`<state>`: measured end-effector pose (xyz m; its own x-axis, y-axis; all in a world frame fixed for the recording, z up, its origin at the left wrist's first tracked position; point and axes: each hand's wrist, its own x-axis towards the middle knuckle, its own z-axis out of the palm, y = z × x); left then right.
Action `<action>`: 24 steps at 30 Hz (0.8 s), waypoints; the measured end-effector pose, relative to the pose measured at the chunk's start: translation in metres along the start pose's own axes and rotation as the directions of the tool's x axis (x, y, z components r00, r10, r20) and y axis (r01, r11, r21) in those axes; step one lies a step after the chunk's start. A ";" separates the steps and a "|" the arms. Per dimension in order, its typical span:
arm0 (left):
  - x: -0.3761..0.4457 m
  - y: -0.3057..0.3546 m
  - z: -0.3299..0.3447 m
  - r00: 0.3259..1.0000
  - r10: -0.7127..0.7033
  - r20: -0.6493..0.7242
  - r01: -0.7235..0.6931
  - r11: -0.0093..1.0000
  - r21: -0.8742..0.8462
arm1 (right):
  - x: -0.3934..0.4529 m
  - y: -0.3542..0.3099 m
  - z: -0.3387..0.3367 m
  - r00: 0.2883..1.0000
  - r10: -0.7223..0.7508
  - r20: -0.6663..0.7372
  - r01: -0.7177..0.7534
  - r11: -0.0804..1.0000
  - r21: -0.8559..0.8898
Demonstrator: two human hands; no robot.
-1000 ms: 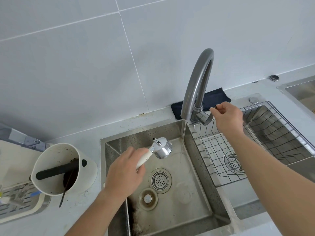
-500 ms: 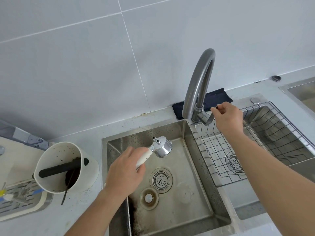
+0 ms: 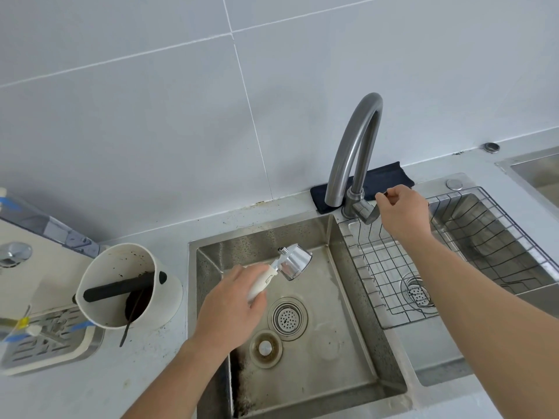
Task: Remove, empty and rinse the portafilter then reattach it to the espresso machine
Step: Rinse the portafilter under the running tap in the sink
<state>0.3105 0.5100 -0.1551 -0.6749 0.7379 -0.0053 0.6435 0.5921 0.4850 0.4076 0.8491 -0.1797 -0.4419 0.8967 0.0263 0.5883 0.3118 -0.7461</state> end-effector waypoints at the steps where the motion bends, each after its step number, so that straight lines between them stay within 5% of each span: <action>1: -0.001 0.001 -0.001 1.000 -0.010 -0.001 0.010 1.000 -0.014 | -0.001 -0.001 -0.001 1.000 0.001 0.008 -0.001 1.000 -0.011; 8: -0.010 0.010 -0.001 0.992 -0.123 -0.007 0.117 0.959 -0.260 | -0.005 -0.012 -0.013 0.994 0.069 0.088 -0.072 0.997 0.032; 14: -0.011 0.014 0.002 0.963 -0.268 0.006 0.240 0.853 -0.463 | -0.005 -0.018 -0.031 0.932 0.190 0.308 -0.234 0.966 0.112; 24: -0.026 0.023 0.004 0.905 -0.421 0.061 0.347 0.647 -0.679 | -0.049 -0.015 -0.041 0.892 0.219 0.396 -0.326 0.918 0.225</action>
<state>0.3443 0.5054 -0.1477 -0.8598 0.4379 -0.2625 -0.0628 0.4195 0.9056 0.4484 0.8131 -0.1421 -0.5335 0.7434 -0.4035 0.5315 -0.0765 -0.8436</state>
